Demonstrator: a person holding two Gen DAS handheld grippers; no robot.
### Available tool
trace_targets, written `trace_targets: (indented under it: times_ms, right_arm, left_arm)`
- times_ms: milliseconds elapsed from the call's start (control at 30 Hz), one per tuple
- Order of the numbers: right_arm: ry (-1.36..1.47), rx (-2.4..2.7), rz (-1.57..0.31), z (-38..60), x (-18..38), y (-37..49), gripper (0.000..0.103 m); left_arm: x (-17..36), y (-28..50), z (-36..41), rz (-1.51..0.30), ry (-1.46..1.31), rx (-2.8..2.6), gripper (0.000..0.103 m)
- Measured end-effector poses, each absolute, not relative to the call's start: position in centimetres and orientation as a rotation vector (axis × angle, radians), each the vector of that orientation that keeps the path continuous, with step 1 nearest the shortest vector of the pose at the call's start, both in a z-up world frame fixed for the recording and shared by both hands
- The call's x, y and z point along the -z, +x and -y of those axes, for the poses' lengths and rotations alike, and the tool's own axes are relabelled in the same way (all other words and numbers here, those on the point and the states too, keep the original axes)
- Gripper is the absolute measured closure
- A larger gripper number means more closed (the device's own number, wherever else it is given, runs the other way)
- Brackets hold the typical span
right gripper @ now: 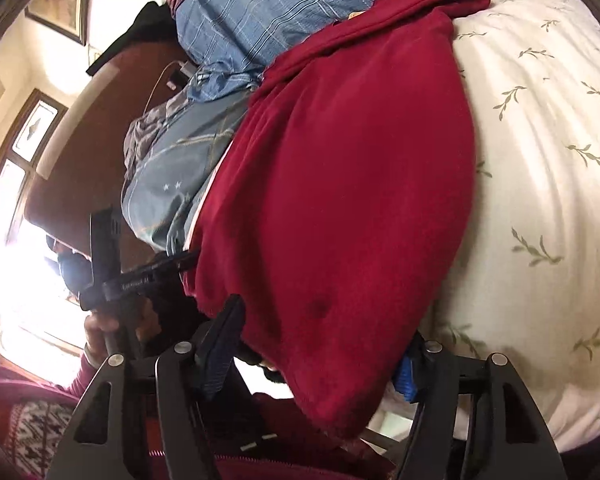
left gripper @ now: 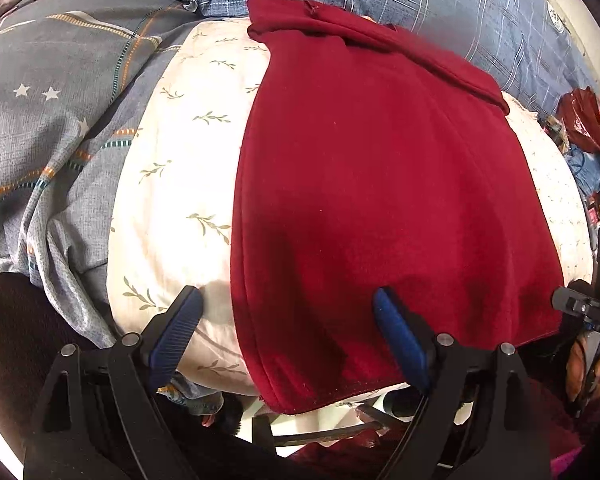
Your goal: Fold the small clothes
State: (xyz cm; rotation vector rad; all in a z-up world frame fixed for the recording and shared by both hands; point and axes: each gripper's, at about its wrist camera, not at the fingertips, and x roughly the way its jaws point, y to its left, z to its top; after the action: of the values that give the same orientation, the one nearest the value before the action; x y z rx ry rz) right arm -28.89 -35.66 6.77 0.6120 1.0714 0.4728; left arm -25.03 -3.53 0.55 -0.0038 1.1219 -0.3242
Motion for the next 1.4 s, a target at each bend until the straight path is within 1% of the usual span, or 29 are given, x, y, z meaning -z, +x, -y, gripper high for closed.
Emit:
trace_targets:
  times_ms: [67, 100, 133, 167, 200, 233, 267, 300, 333, 367, 400, 433, 533, 633, 833, 933, 1033, 1233, 1400]
  right_arm:
    - [0.591, -0.481, -1.073, 35.4, -6.9, -28.9, 0.035]
    - [0.577, -0.484, -1.075, 35.2, -6.9, -28.9, 0.035]
    - [0.567, -0.489, -1.08, 35.1, -6.9, -29.0, 0.036]
    - [0.565, -0.492, -1.085, 35.1, -6.9, -29.1, 0.04]
    - [0.565, -0.496, -1.088, 35.0, -6.9, -29.1, 0.043]
    - [0.564, -0.503, -1.096, 35.0, -6.8, -29.2, 0.05]
    - [0.563, -0.507, -1.101, 34.7, -6.7, -29.2, 0.061]
    - [0.56, -0.513, -1.114, 34.6, -6.4, -29.1, 0.065]
    - [0.559, -0.517, -1.121, 34.5, -6.3, -29.1, 0.07]
    - [0.558, -0.524, -1.127, 34.4, -6.2, -29.0, 0.073]
    - [0.554, -0.528, -1.127, 34.3, -6.2, -28.9, 0.075]
    - [0.55, -0.53, -1.123, 34.2, -6.3, -28.8, 0.078]
    - [0.53, -0.547, -1.08, 34.1, -7.7, -28.6, 0.084]
    - [0.518, -0.55, -0.996, 34.5, -10.0, -28.4, 0.088]
    - [0.47, -0.525, -0.813, 35.5, -14.9, -25.8, 0.089]
    - [0.439, -0.47, -0.735, 35.9, -16.6, -22.4, 0.089]
    - [0.472, -0.415, -0.689, 36.9, -17.7, -19.4, 0.089]
    - [0.502, -0.266, -0.703, 39.7, -17.1, -11.2, 0.09]
    - [0.536, -0.14, -0.718, 42.8, -14.4, -4.7, 0.09]
  left_arm:
    - [-0.6, -25.1, 3.6, -1.12, 0.0, 0.327, 0.016]
    - [-0.6, -25.1, 3.5, -1.118, 0.003, 0.329, 0.018]
    - [-0.6, -25.2, 3.5, -1.115, 0.006, 0.327, 0.024]
    - [-0.6, -25.2, 3.4, -1.11, 0.011, 0.325, 0.028]
    - [-0.7, -25.2, 3.4, -1.106, 0.015, 0.323, 0.037]
    - [-0.7, -25.3, 3.2, -1.102, 0.018, 0.32, 0.044]
    - [-0.8, -25.2, 2.8, -1.098, 0.019, 0.315, 0.047]
    - [-0.8, -25.2, 2.7, -1.096, 0.02, 0.311, 0.054]
    - [-0.9, -25.2, 2.5, -1.093, 0.025, 0.305, 0.064]
    - [-1.0, -25.3, 2.4, -1.089, 0.027, 0.297, 0.071]
    - [-1.1, -25.2, 2.2, -1.086, 0.02, 0.301, 0.087]
    - [-1.3, -25.2, 2.0, -1.092, 0.003, 0.314, 0.097]
    - [-1.9, -24.9, 1.9, -1.106, -0.026, 0.359, 0.098]
    - [-3.4, -24.3, 1.8, -1.086, -0.076, 0.408, 0.098]
    - [-8.3, -21.4, 1.5, -0.951, -0.155, 0.445, 0.098]
    - [-10.6, -18.2, 2.1, -0.878, -0.171, 0.437, 0.098]
    - [-12.1, -14.4, 3.1, -0.835, -0.185, 0.423, 0.098]
    - [-12.8, -6.0, 6.0, -0.805, -0.151, 0.392, 0.098]
    - [-10.5, 0.9, 7.4, -0.852, -0.154, 0.324, 0.098]
